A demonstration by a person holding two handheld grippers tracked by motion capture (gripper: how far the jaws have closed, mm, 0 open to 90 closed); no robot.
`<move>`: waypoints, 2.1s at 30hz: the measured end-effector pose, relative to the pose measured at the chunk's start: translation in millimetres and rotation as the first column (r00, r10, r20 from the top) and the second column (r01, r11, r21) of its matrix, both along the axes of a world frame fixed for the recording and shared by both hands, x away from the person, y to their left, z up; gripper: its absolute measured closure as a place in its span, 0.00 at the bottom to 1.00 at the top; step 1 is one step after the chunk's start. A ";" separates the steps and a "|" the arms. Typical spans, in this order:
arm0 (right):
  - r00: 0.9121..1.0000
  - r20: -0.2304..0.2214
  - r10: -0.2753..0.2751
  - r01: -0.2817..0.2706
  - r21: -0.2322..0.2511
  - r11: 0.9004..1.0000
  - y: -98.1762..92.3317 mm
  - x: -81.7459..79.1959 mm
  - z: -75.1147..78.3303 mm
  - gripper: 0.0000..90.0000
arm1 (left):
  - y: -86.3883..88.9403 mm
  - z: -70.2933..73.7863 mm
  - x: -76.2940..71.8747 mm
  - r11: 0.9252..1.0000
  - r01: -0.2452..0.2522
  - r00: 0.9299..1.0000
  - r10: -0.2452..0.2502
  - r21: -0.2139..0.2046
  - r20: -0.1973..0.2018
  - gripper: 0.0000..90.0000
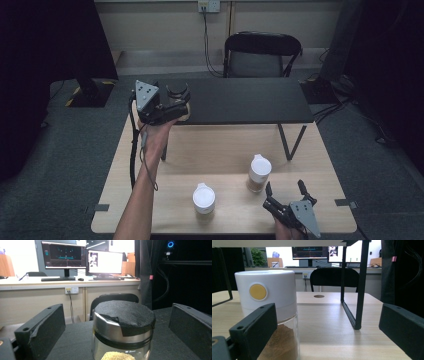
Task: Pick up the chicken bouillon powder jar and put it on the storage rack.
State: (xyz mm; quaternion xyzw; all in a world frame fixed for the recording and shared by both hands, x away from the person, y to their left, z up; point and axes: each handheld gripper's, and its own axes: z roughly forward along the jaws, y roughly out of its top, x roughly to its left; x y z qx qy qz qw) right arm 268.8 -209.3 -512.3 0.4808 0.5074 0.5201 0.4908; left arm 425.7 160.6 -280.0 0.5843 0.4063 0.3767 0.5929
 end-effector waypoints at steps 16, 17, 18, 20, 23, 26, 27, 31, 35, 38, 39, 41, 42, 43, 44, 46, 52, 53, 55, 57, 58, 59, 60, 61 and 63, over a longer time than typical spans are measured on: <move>1.000 0.000 0.000 0.000 0.000 1.000 0.0 0.0 0.0 0.01 | 16.7 22.3 -20.7 1.000 -0.015 0.997 0.016 -0.014 0.078 0.00; 1.000 0.000 0.000 0.000 0.000 1.000 0.0 0.0 0.0 0.01 | 17.8 24.2 -22.6 1.000 -0.013 0.997 0.014 -0.019 0.082 0.00; 1.000 0.000 0.000 0.000 0.000 1.000 0.0 0.0 0.0 0.01 | 18.8 26.1 -24.8 1.000 -0.013 0.996 0.015 -0.023 0.089 0.00; 1.000 0.000 0.000 0.000 0.000 1.000 0.0 0.0 0.0 0.01 | 20.2 30.1 -29.8 1.000 -0.017 0.994 0.019 -0.023 0.104 0.00; 1.000 0.000 0.000 0.000 0.000 1.000 0.0 0.0 0.0 0.01 | 22.4 36.3 -36.3 0.999 -0.005 0.992 0.009 -0.034 0.122 0.00; 1.000 0.000 0.000 0.000 0.000 1.000 0.0 0.0 0.0 0.01 | 23.7 41.6 -43.7 1.000 0.021 0.988 -0.018 -0.019 0.154 0.00; 1.000 0.000 0.000 0.000 0.000 1.000 0.0 0.0 0.0 0.01 | 24.0 43.1 -46.8 1.000 0.020 0.987 -0.018 -0.014 0.161 0.00; 1.000 0.000 0.000 0.000 0.000 1.000 0.0 0.0 0.0 0.01 | 27.6 47.5 -57.2 0.999 0.030 0.984 -0.025 -0.025 0.175 0.00; 1.000 0.000 0.000 0.000 0.000 1.000 0.0 0.0 0.0 0.01 | 33.2 50.0 -65.7 0.999 0.028 0.983 -0.020 -0.038 0.182 0.00; 1.000 0.000 0.000 0.000 0.000 1.000 0.0 0.0 0.0 0.01 | 37.0 49.9 -68.5 0.999 0.037 0.985 -0.032 -0.031 0.172 0.00; 1.000 0.000 0.000 0.000 0.000 1.000 0.0 0.0 0.0 0.01 | 38.1 49.6 -69.5 0.999 0.040 0.986 -0.034 -0.033 0.163 0.00; 1.000 0.000 0.000 0.000 0.000 1.000 0.0 0.0 0.0 0.01 | 40.1 48.2 -73.2 0.999 0.034 0.985 -0.028 -0.034 0.168 0.00; 1.000 0.000 0.000 0.000 0.000 1.000 0.0 0.0 0.0 0.01 | 40.8 47.3 -75.3 0.999 0.029 0.984 -0.023 -0.033 0.178 0.00; 1.000 0.000 0.000 0.000 0.000 1.000 0.0 0.0 0.0 0.01 | 41.5 46.3 -77.0 0.999 0.024 0.983 -0.018 -0.032 0.184 0.00; 1.000 0.000 0.000 0.000 0.000 1.000 0.0 0.0 0.0 0.01 | 42.0 45.5 -78.3 0.999 0.020 0.983 -0.013 -0.035 0.185 0.00; 1.000 0.000 0.000 0.000 0.000 1.000 0.0 0.0 0.0 0.01 | 42.9 43.8 -80.0 0.999 0.033 0.983 -0.025 -0.041 0.180 0.00; 1.000 0.000 0.000 0.000 0.000 1.000 0.0 0.0 0.0 0.01 | 41.6 36.5 -87.5 0.999 0.038 0.984 -0.033 -0.026 0.176 0.00; 1.000 0.000 0.000 0.000 0.000 1.000 0.0 0.0 0.0 0.01 | 41.6 34.9 -88.7 0.999 0.037 0.984 -0.033 -0.024 0.175 0.00; 1.000 0.000 0.000 0.000 0.000 1.000 0.0 0.0 0.0 0.01 | 41.9 31.5 -91.6 0.999 0.032 0.983 -0.028 -0.020 0.180 0.00; 1.000 0.000 0.000 0.000 0.000 1.000 0.0 0.0 0.0 0.01 | 42.4 27.3 -94.3 0.999 0.030 0.983 -0.026 -0.018 0.184 0.00; 1.000 0.000 0.000 0.000 0.000 1.000 0.0 0.0 0.0 0.01 | 42.5 25.0 -95.2 0.999 0.031 0.983 -0.027 -0.016 0.183 0.00; 1.000 0.000 0.000 0.000 0.000 1.000 0.0 0.0 0.0 0.01 | 42.6 22.5 -95.8 0.999 0.032 0.984 -0.030 -0.008 0.178 0.00; 1.000 0.000 0.000 0.000 0.000 1.000 0.0 0.0 0.0 0.01 | 42.7 19.3 -96.4 1.000 0.024 0.985 -0.024 -0.001 0.170 0.00; 1.000 0.000 0.000 0.000 0.000 1.000 0.0 -0.1 0.0 0.01 | 42.7 16.6 -97.1 1.000 0.026 0.985 -0.025 -0.003 0.168 0.00; 1.000 0.000 0.000 0.000 0.000 1.000 0.0 -0.1 0.0 0.01 | 42.7 11.4 -99.4 0.999 0.032 0.985 -0.031 -0.004 0.170 0.00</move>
